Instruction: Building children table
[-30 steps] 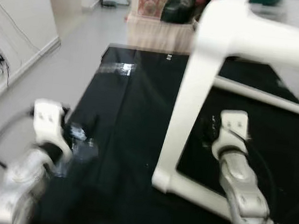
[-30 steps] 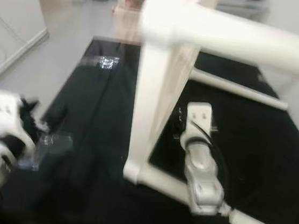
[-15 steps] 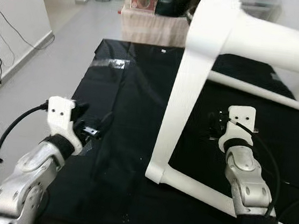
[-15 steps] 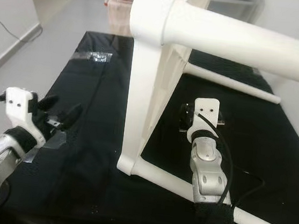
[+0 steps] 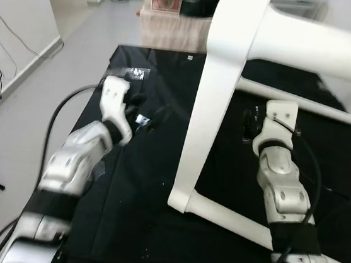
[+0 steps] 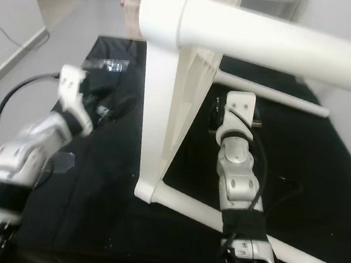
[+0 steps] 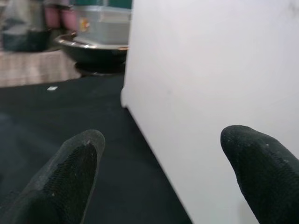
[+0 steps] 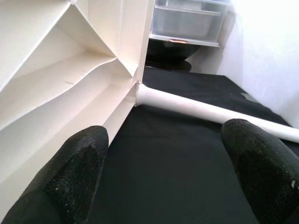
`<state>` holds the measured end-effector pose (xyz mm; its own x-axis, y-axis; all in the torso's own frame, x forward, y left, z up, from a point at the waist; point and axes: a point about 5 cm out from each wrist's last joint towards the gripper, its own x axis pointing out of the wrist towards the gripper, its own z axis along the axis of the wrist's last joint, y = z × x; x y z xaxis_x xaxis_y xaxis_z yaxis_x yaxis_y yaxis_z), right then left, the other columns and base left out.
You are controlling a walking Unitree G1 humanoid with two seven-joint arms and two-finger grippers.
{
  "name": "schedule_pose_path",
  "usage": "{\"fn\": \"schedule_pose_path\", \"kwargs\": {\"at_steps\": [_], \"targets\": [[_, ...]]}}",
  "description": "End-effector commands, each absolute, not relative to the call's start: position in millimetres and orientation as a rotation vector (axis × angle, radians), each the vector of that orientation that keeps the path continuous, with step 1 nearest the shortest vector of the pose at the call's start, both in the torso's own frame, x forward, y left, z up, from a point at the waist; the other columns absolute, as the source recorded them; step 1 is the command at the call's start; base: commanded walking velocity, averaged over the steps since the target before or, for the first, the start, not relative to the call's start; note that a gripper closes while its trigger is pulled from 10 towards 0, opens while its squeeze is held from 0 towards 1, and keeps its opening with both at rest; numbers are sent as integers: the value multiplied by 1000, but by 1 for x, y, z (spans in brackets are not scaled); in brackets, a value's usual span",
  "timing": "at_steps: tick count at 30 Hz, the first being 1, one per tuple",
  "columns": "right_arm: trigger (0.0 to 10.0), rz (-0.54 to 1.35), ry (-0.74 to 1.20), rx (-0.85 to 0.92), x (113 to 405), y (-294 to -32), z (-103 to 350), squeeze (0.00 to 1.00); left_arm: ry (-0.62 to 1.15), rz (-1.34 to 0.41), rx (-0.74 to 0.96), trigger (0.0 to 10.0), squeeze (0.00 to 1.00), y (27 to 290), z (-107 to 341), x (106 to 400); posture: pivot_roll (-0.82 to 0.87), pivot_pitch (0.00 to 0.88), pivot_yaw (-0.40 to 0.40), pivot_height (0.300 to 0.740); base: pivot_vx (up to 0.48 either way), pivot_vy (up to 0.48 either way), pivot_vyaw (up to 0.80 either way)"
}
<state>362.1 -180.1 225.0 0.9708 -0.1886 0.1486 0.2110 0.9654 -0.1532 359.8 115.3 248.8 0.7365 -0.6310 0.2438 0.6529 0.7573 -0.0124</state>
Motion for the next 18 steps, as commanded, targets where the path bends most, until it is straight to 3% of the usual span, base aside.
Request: {"fn": "schedule_pose_path", "kwargs": {"at_steps": [1, 8, 18], "targets": [[10000, -216, -114, -161, 361, -182, 221, 0, -189, -716, -100, 10000, 0, 113, 237, 362, -18, 181, 1, 740, 0, 0, 0], [10000, -152, -107, -74, 366, -153, 223, 0, -239, -750, -108, 10000, 0, 97, 256, 374, -25, 214, 6, 740, 0, 0, 0], [10000, -17, -129, -32, 371, -116, 232, 0, -243, -836, -146, 10000, 0, 80, 252, 367, -11, 217, -3, 740, 0, 0, 0]]}}
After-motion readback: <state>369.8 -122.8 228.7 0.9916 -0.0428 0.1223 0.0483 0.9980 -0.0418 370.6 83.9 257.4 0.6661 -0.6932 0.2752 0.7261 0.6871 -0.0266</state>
